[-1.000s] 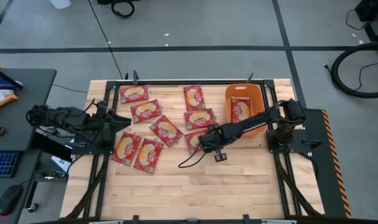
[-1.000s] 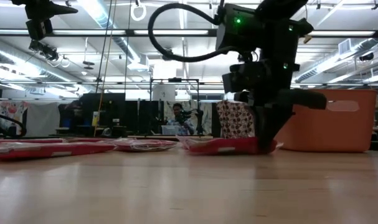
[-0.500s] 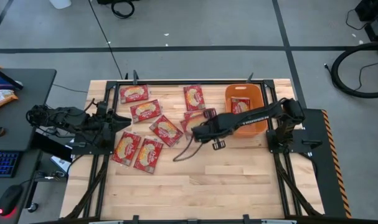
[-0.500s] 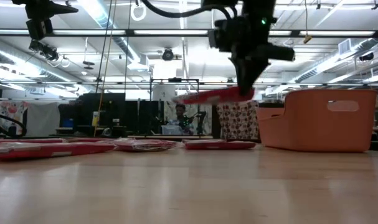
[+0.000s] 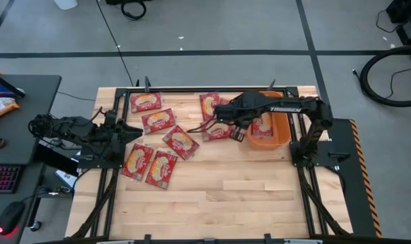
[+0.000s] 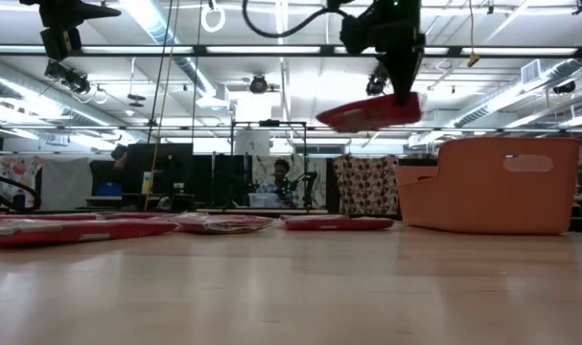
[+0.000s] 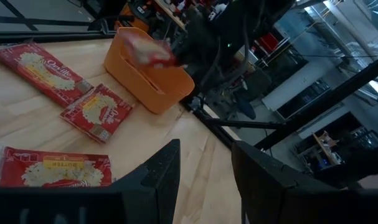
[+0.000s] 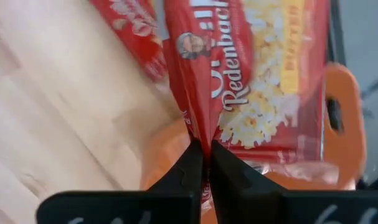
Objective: Sort popcorn bags into baskets
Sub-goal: Put the red popcorn bag into the orange bin
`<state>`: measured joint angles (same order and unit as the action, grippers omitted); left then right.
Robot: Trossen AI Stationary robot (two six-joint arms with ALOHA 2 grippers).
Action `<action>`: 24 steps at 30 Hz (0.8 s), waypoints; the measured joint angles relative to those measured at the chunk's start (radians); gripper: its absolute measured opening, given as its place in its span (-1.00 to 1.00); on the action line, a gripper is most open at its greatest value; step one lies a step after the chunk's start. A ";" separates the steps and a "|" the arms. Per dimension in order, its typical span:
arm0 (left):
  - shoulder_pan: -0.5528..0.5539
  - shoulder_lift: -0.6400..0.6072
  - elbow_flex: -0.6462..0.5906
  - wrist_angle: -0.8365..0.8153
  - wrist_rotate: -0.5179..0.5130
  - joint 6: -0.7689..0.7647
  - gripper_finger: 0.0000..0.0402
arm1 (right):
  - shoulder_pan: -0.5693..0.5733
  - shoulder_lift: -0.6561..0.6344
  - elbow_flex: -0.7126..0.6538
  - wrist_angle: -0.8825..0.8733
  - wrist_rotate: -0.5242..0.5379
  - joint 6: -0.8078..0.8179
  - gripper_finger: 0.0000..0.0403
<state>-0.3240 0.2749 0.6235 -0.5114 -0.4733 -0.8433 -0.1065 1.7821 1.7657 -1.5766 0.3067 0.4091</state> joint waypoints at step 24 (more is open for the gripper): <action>0.000 0.000 0.000 0.001 0.044 -0.002 -0.26 | -0.135 -0.251 -0.432 0.061 -0.200 0.609 -0.90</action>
<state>-0.3241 0.2752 0.6231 -0.5106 -0.4291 -0.8448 -0.2413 1.5312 1.3337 -1.5158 0.1063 1.0185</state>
